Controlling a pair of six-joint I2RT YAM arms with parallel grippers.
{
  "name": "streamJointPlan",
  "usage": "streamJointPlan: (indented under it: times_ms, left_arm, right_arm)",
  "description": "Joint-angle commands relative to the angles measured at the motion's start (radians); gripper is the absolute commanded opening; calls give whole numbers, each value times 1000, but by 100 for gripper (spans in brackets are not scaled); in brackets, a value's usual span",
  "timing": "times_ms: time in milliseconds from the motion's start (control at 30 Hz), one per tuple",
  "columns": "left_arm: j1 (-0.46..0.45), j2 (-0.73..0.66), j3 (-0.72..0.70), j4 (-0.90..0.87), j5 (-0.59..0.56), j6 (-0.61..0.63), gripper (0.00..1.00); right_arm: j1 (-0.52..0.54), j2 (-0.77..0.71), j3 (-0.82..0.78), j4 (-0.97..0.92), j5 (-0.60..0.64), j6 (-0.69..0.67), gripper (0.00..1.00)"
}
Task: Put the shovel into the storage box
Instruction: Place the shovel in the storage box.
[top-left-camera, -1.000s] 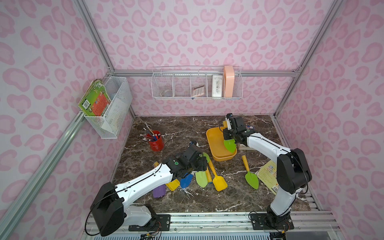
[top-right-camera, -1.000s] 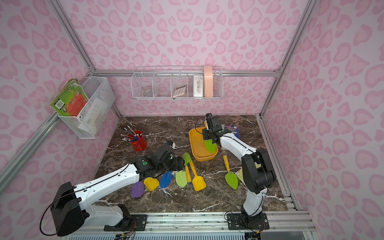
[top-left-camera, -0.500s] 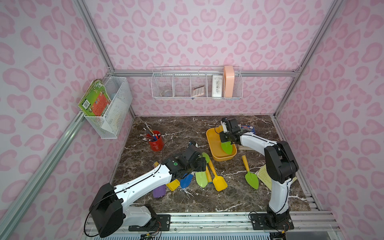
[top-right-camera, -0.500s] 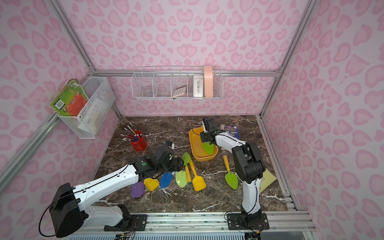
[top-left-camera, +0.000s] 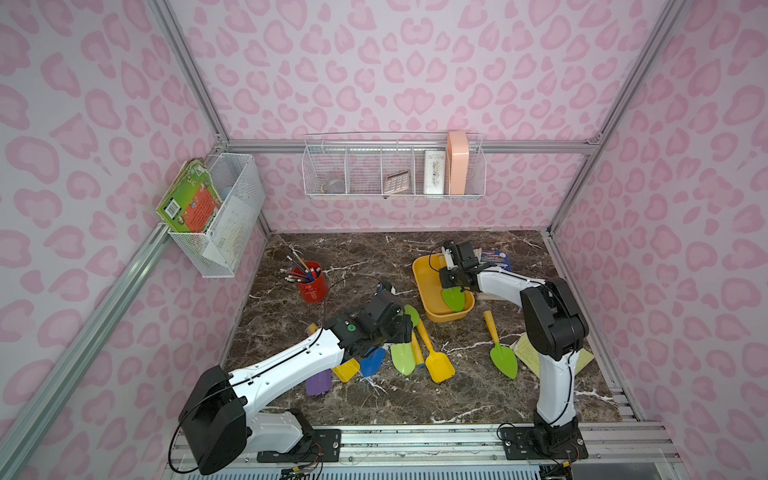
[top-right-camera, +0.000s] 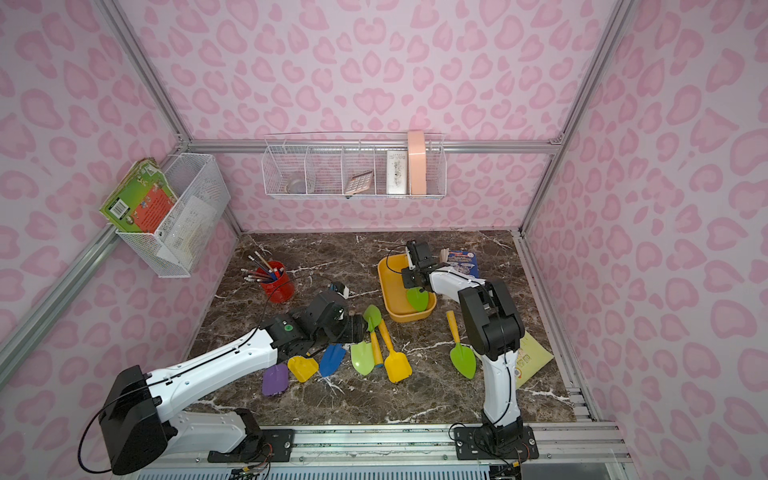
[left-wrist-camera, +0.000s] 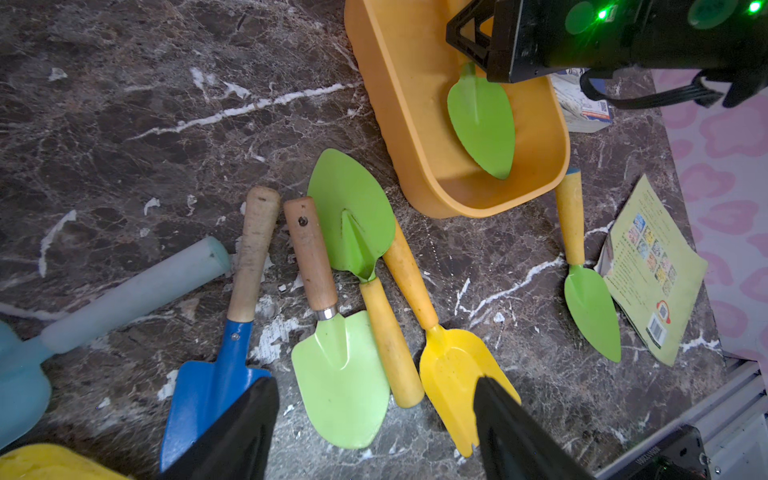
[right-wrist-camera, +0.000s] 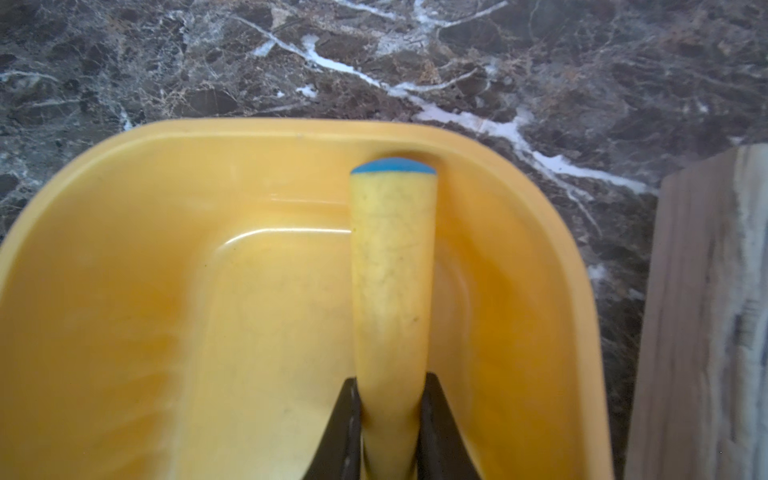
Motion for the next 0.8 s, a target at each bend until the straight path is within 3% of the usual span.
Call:
streamJointPlan:
  times_ms: [0,267,467,767]
  left_arm:
    - [1,7,-1,4,0,1,79]
    - [1,19,11,-3,5,7,79]
    - [0,9,29,-30,-4,26,79]
    - [0,-28,33,-27,-31,54,91]
  right_arm:
    - [1,-2,1,19,2,11,20]
    - [1,-31,3,13,6,17,34]
    - [7,-83,-10,10,5,24,34]
    - [30,-246,-132,57,-1,31,47]
